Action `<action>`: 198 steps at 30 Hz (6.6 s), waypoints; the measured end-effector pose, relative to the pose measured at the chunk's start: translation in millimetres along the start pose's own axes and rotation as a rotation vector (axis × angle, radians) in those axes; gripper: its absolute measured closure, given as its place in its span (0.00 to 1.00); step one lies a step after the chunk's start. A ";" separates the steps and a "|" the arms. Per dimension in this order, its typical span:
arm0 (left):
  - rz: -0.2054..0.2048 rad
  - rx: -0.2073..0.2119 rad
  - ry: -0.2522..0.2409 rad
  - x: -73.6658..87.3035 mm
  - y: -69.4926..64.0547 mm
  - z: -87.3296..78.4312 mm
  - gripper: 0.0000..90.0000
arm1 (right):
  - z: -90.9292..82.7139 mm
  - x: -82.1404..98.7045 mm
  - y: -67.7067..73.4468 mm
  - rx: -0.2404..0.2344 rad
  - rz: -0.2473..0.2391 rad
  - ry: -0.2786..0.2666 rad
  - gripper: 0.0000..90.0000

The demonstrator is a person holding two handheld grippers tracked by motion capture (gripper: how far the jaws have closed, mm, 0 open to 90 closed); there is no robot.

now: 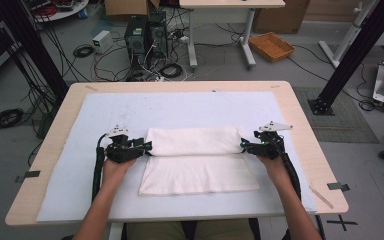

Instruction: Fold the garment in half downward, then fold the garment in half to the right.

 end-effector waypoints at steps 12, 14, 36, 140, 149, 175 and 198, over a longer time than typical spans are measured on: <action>0.041 -0.012 0.028 8.6 -2.6 2.5 0.88 | 3.8 10.8 10.4 -0.047 -0.024 0.057 0.88; 0.057 -0.008 0.023 8.7 -3.5 1.8 0.91 | 3.6 10.6 11.0 -0.053 -0.034 0.055 0.92; 0.060 0.219 -0.060 29.4 -37.8 -61.6 0.92 | -67.9 17.5 36.8 -0.072 -0.084 -0.104 0.96; 0.045 -0.015 -0.043 -24.4 -38.8 66.3 0.95 | -0.8 6.7 -38.8 0.018 0.002 -0.026 0.95; 0.046 -0.033 -0.035 -21.6 -34.6 71.7 0.88 | 0.9 11.3 -39.8 0.027 0.042 0.020 0.93; 0.161 0.111 -0.207 -6.4 -30.0 -18.9 0.22 | -42.6 17.7 -13.1 -0.122 -0.052 -0.112 0.22; 0.170 0.101 -0.193 -0.5 -31.2 -21.1 0.22 | -51.7 30.9 -3.1 -0.078 -0.072 -0.138 0.20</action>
Point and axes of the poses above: each handheld gripper's, and its own axes: z roughly forward along the jaws, x roughly out of its underside, y roughly to its left, the point moved 5 cm from there along z, roughly forward along the jaws, and after that the axes turned 13 degrees about -z, right-handed, at the moved point
